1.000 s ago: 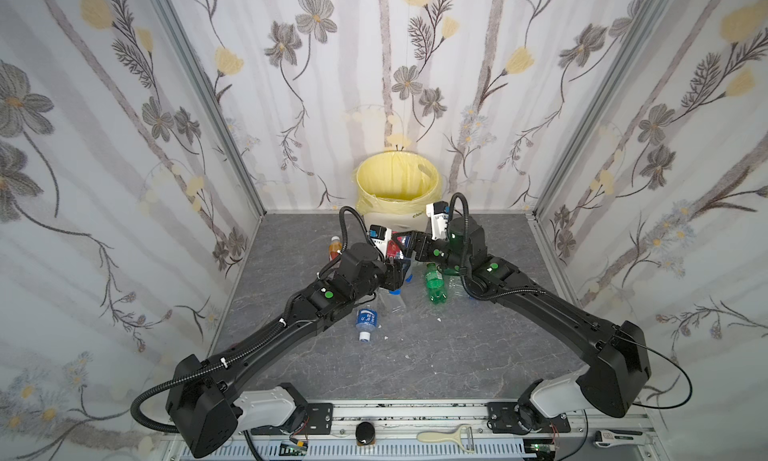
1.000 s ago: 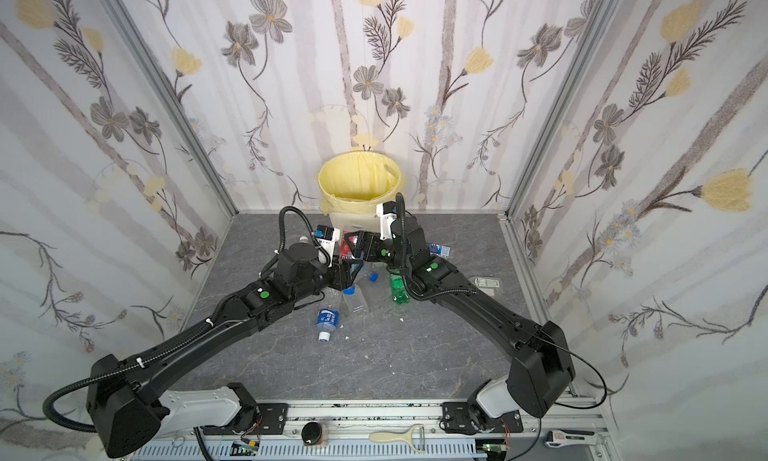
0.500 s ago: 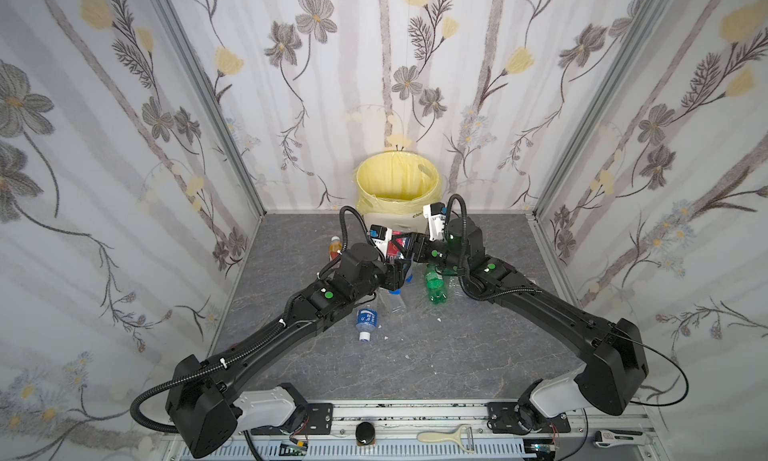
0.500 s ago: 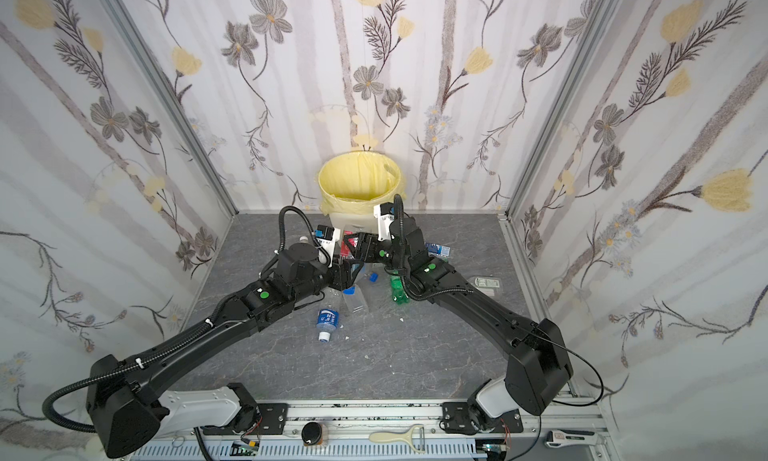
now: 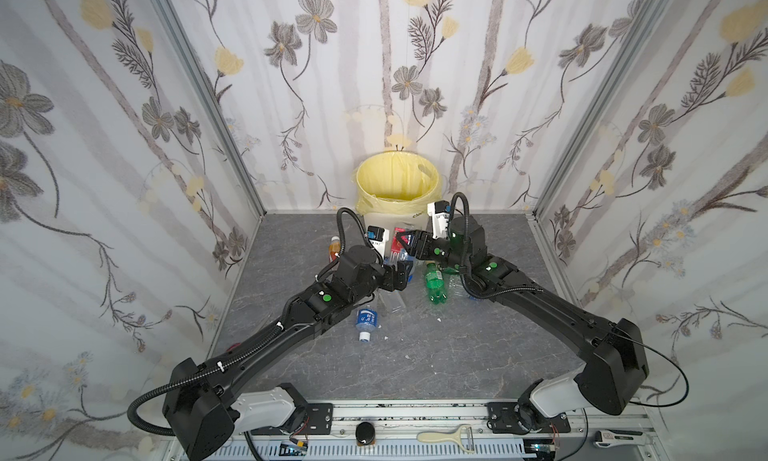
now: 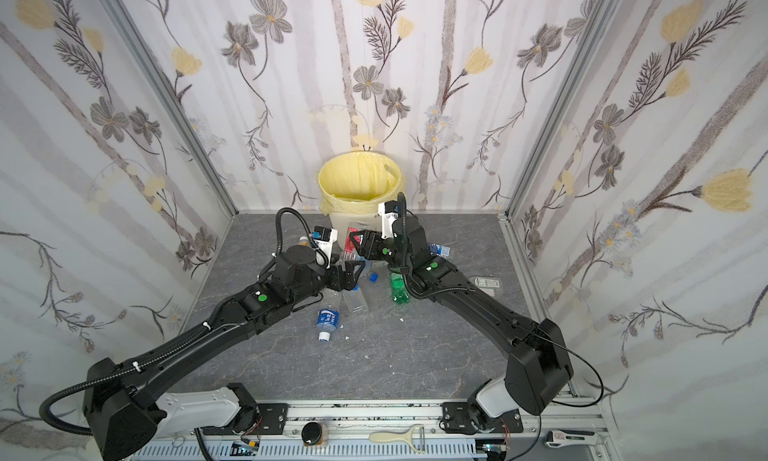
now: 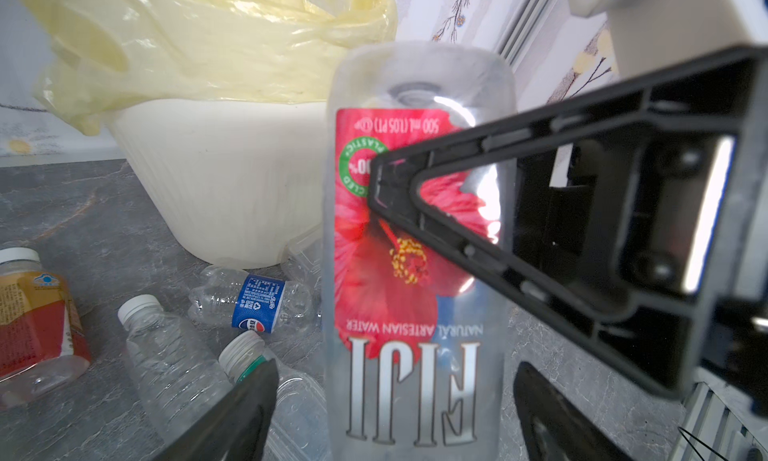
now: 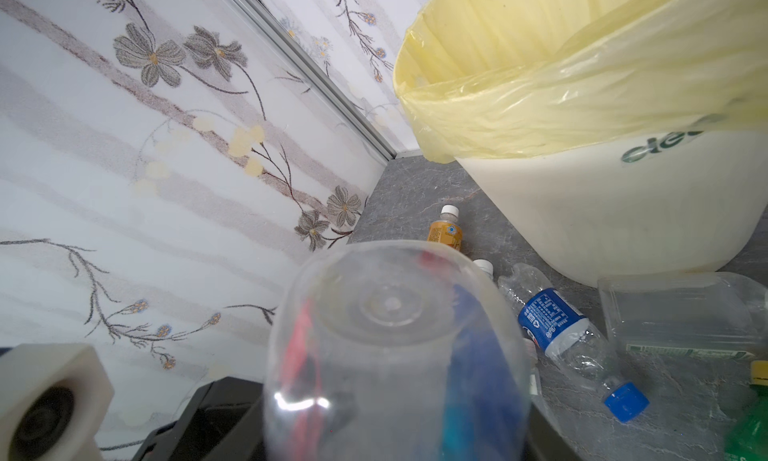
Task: Throw the plastic bottles in the bin
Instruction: 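Close the right gripper on the base of the Fiji bottle, then raise the Fiji bottle with the right gripper while the left gripper withdraws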
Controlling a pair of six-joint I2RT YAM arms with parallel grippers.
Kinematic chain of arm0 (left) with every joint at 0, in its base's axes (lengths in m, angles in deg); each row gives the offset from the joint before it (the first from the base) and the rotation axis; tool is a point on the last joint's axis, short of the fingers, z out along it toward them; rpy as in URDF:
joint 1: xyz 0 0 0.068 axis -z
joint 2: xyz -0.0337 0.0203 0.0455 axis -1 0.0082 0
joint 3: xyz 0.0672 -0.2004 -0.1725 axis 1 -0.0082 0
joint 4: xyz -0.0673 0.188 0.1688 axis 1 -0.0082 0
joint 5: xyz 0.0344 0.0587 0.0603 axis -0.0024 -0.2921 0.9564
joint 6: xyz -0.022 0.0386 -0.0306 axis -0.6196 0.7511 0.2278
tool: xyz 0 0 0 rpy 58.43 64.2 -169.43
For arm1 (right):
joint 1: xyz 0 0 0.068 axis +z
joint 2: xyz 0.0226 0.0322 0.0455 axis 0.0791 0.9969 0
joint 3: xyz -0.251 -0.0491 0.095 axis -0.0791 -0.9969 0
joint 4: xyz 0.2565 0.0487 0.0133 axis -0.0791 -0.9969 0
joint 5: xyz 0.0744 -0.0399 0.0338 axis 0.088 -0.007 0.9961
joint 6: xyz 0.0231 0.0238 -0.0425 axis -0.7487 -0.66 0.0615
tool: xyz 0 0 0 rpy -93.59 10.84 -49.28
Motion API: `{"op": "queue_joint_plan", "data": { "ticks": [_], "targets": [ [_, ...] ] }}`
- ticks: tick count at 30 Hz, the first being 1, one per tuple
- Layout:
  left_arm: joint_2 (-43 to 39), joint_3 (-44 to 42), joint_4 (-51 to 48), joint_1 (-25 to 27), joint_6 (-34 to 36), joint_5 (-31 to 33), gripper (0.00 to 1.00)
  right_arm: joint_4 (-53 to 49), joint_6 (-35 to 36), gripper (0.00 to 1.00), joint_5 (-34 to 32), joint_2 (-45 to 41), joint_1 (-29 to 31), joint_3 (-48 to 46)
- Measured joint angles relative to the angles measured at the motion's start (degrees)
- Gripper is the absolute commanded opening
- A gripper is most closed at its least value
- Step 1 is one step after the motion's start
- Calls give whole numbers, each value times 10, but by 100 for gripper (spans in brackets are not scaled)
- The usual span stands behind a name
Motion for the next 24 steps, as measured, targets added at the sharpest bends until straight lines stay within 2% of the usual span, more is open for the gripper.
{"op": "queue_joint_plan", "data": {
  "ticks": [2, 13, 19, 24],
  "targets": [
    [-7, -5, 1, 0, 0, 4, 100, -8, 5, 59, -1, 0, -4, 9],
    [-14, -10, -2, 0, 7, 6, 100, -28, 33, 58, -16, 12, -30, 36],
    [-32, -3, -5, 0, 31, 4, 100, -61, 54, 58, -30, 14, -55, 95],
    [-32, 40, -11, 0, 63, 9, 100, -76, 71, 58, -45, 12, -83, 154]
  ]
}}
